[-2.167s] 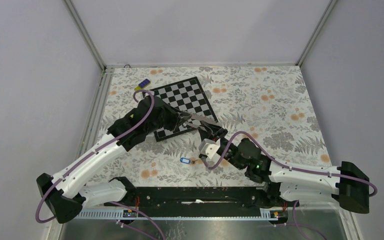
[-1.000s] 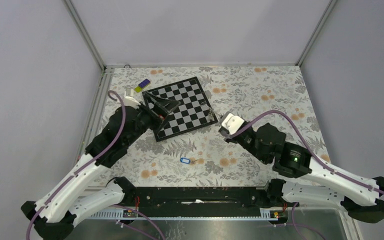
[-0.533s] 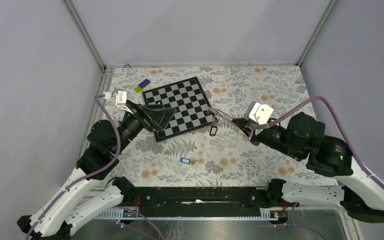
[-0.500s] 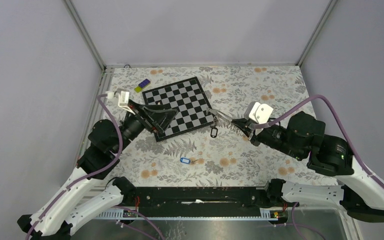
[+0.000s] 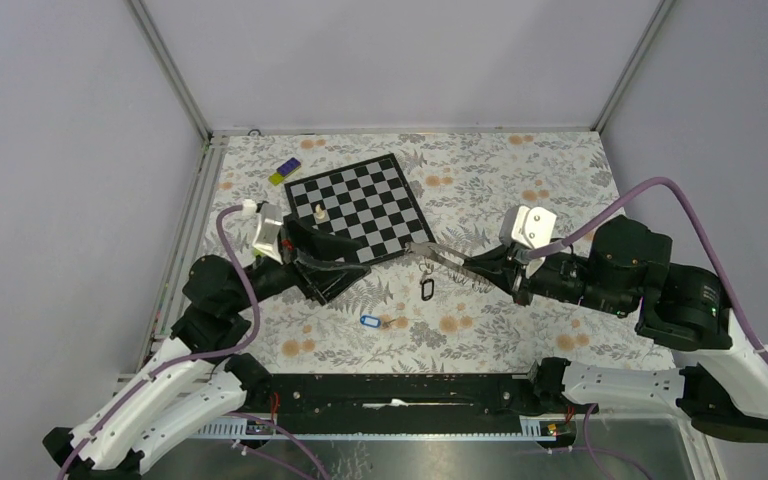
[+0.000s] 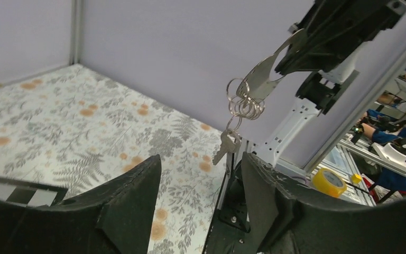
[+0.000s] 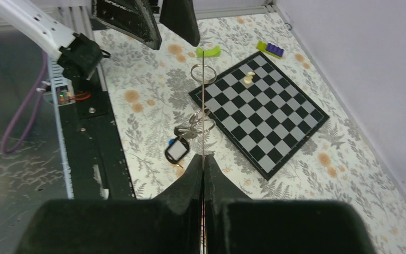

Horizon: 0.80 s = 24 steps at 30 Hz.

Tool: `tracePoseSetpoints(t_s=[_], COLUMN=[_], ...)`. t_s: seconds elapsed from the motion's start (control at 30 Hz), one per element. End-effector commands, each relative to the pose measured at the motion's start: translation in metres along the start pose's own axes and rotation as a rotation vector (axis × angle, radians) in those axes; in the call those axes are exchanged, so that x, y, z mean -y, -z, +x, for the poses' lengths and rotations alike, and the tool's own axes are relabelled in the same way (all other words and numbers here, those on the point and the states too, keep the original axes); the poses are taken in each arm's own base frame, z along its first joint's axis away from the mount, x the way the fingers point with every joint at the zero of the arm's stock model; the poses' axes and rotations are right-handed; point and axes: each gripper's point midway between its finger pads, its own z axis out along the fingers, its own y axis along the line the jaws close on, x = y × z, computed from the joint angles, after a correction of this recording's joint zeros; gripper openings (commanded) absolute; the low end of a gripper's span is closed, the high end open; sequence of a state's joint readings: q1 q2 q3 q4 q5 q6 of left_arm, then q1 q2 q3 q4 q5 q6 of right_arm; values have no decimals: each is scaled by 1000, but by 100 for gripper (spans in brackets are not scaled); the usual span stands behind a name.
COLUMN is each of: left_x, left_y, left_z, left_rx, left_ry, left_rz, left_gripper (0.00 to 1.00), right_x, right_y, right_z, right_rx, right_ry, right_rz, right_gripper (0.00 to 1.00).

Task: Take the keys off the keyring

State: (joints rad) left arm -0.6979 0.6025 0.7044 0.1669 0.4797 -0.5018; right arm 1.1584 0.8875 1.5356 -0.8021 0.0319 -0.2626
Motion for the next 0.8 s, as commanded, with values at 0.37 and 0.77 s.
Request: tracePoseSetpoints(t_s=[0.37, 0.77], left_x=[58, 58], left_y=[-16, -38], left_z=[-10, -4], left_rx=[76, 79], left_ry=[-40, -64], left_rz=[293, 259], left_gripper=[53, 33], right_x=[-13, -17], right_y=[14, 22], right_z=[-45, -55], right_rx=[175, 216], right_ry=[-45, -70], right_rz=[-90, -111], right_gripper=[0, 0])
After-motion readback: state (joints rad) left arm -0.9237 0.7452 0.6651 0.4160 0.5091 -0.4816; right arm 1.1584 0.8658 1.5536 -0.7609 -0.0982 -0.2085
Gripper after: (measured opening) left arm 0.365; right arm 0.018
